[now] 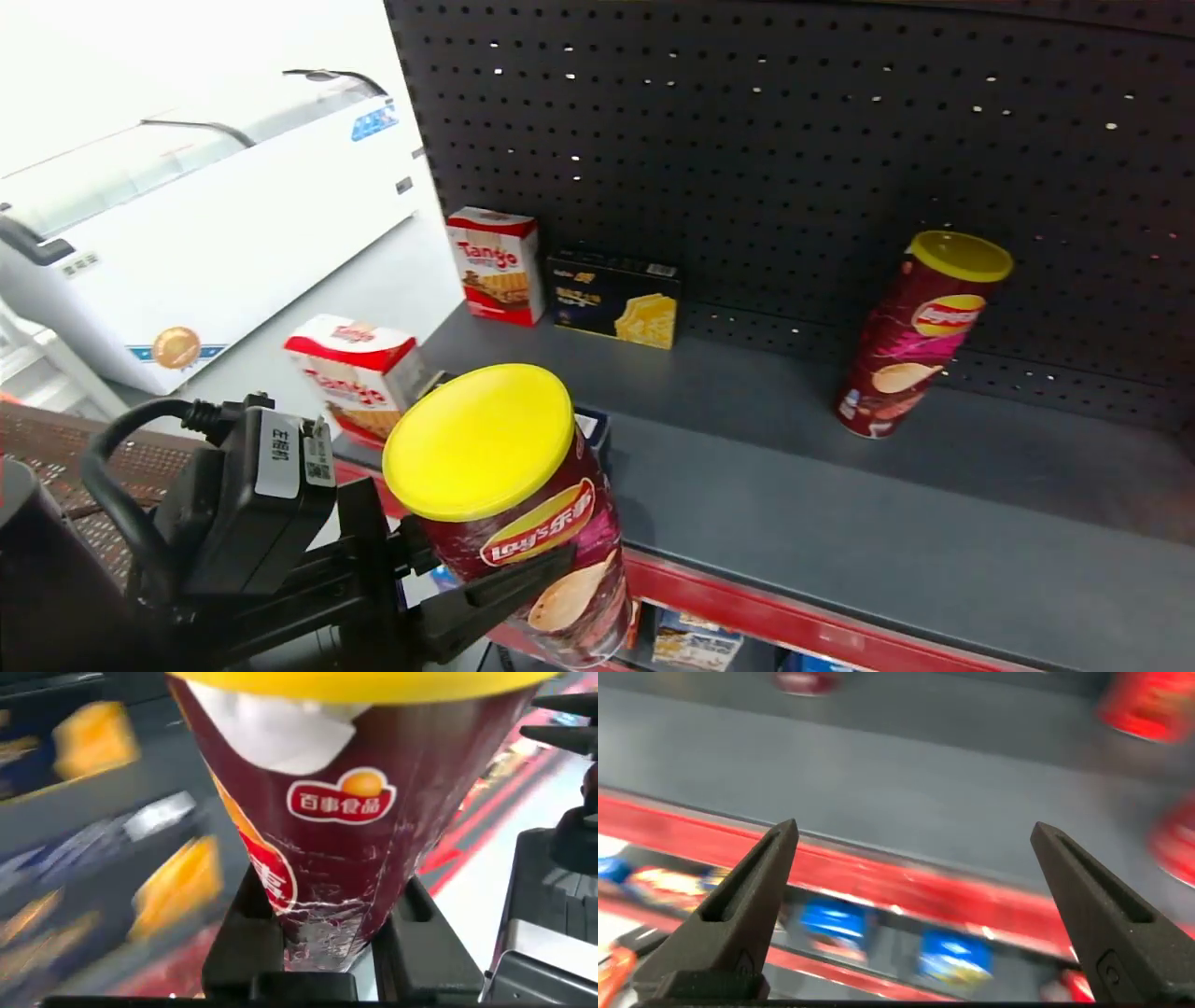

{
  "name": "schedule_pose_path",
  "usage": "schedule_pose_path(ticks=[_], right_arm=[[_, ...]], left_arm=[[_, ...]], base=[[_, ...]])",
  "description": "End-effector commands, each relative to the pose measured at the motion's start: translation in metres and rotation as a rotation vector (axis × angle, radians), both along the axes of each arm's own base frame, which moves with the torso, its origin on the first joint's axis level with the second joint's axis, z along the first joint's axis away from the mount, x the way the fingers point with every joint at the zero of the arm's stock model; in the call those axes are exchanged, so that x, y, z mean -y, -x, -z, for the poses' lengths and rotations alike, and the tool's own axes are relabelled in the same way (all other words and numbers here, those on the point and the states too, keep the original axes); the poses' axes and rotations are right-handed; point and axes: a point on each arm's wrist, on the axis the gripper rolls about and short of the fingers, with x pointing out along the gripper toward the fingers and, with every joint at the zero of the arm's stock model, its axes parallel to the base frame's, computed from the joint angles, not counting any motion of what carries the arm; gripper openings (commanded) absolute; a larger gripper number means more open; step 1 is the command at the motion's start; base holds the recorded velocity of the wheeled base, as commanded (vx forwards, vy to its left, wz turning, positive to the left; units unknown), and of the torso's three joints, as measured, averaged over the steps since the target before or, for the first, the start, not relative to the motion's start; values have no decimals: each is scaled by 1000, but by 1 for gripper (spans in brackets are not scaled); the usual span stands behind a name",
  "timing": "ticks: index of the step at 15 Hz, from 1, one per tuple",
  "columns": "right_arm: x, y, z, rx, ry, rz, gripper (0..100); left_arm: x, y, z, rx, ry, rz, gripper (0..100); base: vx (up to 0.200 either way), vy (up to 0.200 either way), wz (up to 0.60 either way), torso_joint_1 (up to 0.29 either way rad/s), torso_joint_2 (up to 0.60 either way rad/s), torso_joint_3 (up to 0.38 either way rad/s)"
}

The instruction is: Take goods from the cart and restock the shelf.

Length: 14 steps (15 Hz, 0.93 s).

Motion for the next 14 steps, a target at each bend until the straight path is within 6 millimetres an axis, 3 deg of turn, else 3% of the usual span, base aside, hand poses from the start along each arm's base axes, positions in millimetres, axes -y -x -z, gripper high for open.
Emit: schedule_pose_path(ticks=[1,3,14], right_arm=[[0,0,0,-1,0,0,100],[0,0,0,-1,0,0,100],[0,0,0,-1,-1,0,100]], left_arm=[[0,0,0,-2,-1,0,0],[0,0,0,-1,0,0,0],[-3,-1,2,-4,-3,-14,0]], base=[[0,0,-600,2,2,2],[0,0,-600,5,0,0],[0,0,0,0,0,0]])
